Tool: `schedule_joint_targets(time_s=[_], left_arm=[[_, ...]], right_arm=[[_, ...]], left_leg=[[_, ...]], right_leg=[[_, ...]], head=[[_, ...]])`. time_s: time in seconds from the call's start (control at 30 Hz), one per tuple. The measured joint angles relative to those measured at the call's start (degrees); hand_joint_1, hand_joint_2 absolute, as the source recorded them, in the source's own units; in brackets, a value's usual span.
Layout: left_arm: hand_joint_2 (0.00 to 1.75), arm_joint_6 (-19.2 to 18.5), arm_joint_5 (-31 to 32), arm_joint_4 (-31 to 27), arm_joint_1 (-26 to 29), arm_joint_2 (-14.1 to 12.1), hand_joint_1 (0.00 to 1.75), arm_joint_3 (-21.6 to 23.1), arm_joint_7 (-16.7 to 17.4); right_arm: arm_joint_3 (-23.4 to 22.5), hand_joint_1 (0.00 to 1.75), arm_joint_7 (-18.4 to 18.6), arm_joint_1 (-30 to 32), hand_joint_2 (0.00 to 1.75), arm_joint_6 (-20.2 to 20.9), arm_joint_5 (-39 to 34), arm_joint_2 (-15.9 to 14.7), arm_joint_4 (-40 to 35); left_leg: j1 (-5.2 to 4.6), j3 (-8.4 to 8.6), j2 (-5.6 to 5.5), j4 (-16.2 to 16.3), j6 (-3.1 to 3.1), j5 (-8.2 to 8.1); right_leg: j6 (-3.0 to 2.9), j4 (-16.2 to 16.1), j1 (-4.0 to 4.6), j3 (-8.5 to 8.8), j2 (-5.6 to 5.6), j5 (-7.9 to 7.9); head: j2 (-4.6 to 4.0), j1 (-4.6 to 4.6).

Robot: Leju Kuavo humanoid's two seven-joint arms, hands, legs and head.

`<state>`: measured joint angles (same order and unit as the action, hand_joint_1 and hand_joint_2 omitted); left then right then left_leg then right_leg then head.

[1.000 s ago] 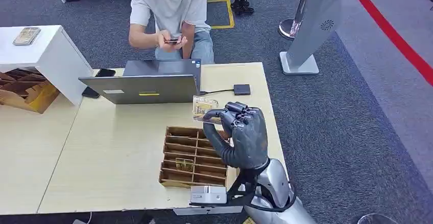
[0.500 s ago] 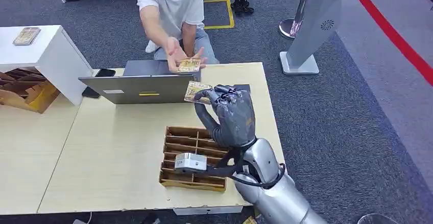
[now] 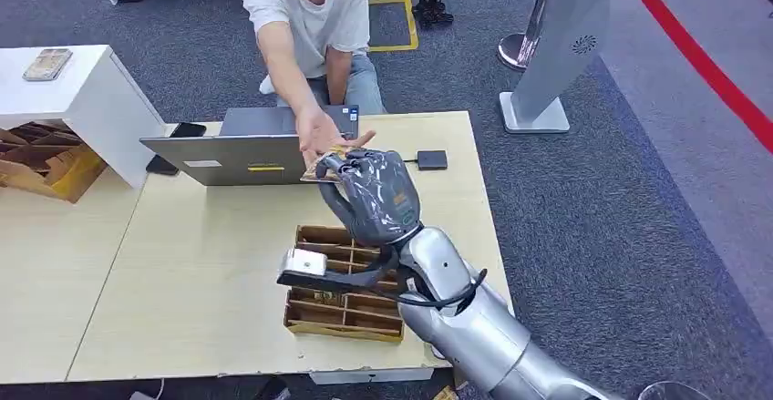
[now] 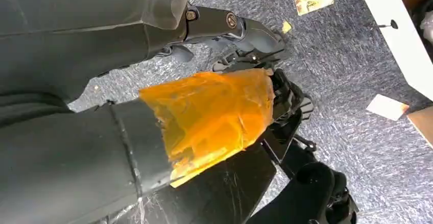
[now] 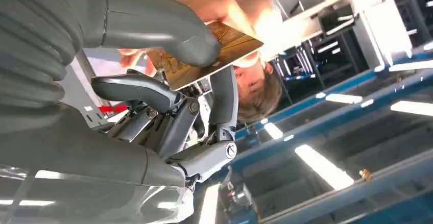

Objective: Pass the card to the sensor for recognition and then transmit it.

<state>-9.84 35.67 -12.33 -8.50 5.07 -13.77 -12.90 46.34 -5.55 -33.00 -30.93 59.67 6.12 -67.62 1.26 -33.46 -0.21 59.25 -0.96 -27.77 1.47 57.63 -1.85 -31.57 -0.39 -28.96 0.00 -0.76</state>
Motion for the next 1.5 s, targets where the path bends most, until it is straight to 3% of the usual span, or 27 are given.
schedule_joint_targets(time_s=[0.07, 0.1, 0.13, 0.27, 0.3, 0.93, 1.27, 1.5], left_arm=[[0.00, -0.1, 0.0, 0.0, -0.1, 0.0, 0.00, 0.3, 0.0], [0.00, -0.1, 0.1, 0.0, -0.2, 0.0, 0.00, 0.3, 0.1], [0.00, -0.1, 0.1, 0.0, -0.3, 0.1, 0.00, 0.4, 0.1], [0.00, -0.1, 0.1, 0.0, -0.5, 0.1, 0.00, 0.7, 0.1], [0.00, -0.1, 0.1, 0.0, -0.6, 0.1, 0.00, 0.9, 0.1], [0.00, 0.0, -0.5, 0.0, -0.7, 0.0, 0.00, 1.2, 0.2], [0.00, 0.2, -0.9, 0.0, -0.6, -0.1, 0.00, 1.2, 0.2], [0.00, 1.1, -2.4, 0.0, -0.2, -0.2, 0.00, 1.2, -0.4]], right_arm=[[0.7, 1.75, 0.2, -0.7, 1.75, 0.6, 0.3, 0.3, 0.9], [0.8, 0.72, 0.3, -1.0, 1.75, 0.8, 0.3, 0.5, 1.2], [1.0, 0.00, 0.3, -1.2, 1.75, 0.9, 0.3, 0.7, 1.6], [2.1, 0.00, 0.9, -2.1, 1.75, 2.9, 0.3, 1.0, 2.8], [2.4, 0.00, 1.2, -2.3, 0.00, 3.4, 0.3, 1.0, 3.1], [4.3, 0.00, 2.4, -4.4, 0.00, 4.9, -0.2, 1.0, 4.6], [4.7, 0.00, 2.6, -4.2, 0.00, 3.8, 0.7, 0.4, 2.1], [4.5, 0.00, 1.9, -0.6, 0.00, -0.6, 0.3, -2.3, -3.7]], left_leg=[[0.00, 0.00, 0.00, 0.0, 0.00, 0.00], [0.00, 0.00, 0.00, 0.0, 0.00, 0.00], [0.00, 0.00, 0.00, 0.0, 0.00, 0.00], [0.00, 0.00, 0.00, 0.0, 0.00, 0.00], [0.00, 0.00, -0.01, 0.0, 0.00, 0.00], [0.00, 0.01, 0.00, 0.0, 0.00, 0.00], [0.00, 0.02, 0.01, 0.0, 0.00, 0.00], [0.00, 0.01, 0.01, 0.0, 0.00, 0.00]], right_leg=[[0.00, 0.0, 0.00, 0.00, 0.00, 0.00], [0.00, 0.0, 0.00, 0.00, 0.00, 0.00], [0.00, 0.0, 0.00, 0.00, 0.00, 0.00], [0.00, 0.0, 0.00, 0.00, 0.00, 0.00], [0.00, 0.0, 0.00, 0.00, 0.00, 0.00], [0.00, 0.0, 0.00, 0.00, 0.00, 0.00], [0.00, 0.0, 0.00, -0.01, 0.01, 0.00], [0.00, 0.0, 0.00, -0.02, 0.01, 0.00]], head=[[0.00, 0.00], [0.00, 0.02], [0.00, 0.00], [0.00, 0.02], [0.00, 0.00], [0.00, 0.00], [0.00, 0.00], [0.00, 0.00]])
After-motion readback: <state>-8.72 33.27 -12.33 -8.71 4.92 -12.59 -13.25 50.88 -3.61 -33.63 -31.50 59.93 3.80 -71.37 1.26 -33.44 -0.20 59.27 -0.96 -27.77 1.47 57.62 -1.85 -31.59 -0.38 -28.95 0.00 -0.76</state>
